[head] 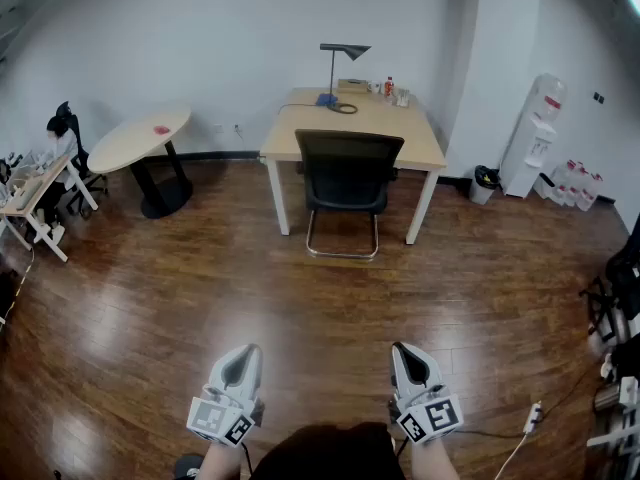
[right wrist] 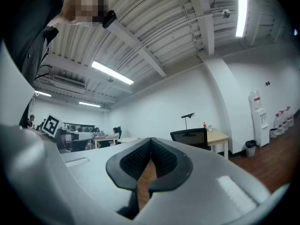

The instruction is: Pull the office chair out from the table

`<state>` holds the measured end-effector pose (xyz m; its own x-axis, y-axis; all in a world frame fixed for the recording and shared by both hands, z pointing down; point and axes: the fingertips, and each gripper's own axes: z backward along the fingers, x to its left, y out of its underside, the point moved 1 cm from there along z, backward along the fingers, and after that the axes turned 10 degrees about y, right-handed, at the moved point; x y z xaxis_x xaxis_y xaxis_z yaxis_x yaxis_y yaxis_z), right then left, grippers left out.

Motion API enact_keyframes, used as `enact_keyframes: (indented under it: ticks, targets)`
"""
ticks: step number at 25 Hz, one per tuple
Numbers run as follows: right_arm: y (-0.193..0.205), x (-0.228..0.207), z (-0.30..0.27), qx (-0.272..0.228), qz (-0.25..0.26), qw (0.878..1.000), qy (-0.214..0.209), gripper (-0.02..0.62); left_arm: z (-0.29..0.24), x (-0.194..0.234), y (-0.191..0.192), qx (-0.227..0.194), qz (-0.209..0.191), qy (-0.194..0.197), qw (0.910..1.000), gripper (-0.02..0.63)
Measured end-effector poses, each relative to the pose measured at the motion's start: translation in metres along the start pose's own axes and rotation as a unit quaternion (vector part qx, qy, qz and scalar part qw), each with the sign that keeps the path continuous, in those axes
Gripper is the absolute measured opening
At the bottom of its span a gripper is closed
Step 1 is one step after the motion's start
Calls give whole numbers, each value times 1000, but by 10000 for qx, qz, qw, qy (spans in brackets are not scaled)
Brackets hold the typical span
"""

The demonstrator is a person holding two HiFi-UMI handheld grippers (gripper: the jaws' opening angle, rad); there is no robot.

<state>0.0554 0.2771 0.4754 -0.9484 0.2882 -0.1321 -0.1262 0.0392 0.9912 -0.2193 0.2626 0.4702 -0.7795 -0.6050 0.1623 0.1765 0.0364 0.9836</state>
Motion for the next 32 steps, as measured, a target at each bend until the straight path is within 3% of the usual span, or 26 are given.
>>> enact_keyframes:
  ticks: [9,16,32]
  targets:
    - [11,0,-13,242,-33,9997,85,14,3,26,17,179,206,-82,9996,14]
    - [10,-12,-48,223,23,9997,-62,14,-11,47,18,146,245,-404,9988,14]
    - [-11,-128,-158,-95,-252,9996,-41,14,-172,59,-4,-63,-122,-297,9995,2]
